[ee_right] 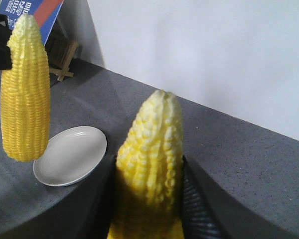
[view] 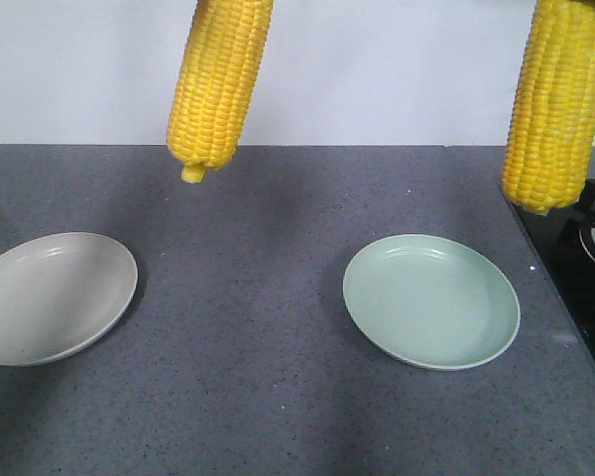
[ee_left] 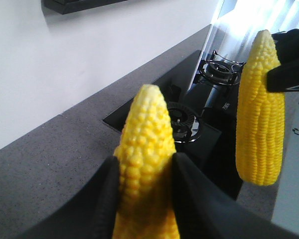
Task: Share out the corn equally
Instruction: 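Approach and align the base in front of the two empty plates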
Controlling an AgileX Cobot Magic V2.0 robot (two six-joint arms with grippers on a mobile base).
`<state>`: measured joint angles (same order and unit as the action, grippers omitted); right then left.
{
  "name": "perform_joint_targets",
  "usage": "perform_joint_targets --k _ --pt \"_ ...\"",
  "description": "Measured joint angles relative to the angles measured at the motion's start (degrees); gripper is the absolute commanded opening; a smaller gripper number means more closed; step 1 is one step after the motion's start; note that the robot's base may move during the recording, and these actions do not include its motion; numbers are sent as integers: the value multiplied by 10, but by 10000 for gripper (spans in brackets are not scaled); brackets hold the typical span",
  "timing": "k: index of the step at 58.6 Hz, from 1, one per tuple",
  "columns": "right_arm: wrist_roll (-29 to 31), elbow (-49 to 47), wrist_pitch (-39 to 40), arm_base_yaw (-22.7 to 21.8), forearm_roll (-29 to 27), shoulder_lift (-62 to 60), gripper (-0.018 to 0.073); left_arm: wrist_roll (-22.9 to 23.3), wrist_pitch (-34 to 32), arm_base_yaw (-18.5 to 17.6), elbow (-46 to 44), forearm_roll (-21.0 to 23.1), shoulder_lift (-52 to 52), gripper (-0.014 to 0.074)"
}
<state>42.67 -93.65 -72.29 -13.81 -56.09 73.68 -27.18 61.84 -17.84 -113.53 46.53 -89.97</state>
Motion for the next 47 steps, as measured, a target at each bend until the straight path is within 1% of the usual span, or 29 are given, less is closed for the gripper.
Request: perform_joint_targets --k 47 --pt "0 0 0 0 0 0 -5 0 0 0 0 0 0 -6"
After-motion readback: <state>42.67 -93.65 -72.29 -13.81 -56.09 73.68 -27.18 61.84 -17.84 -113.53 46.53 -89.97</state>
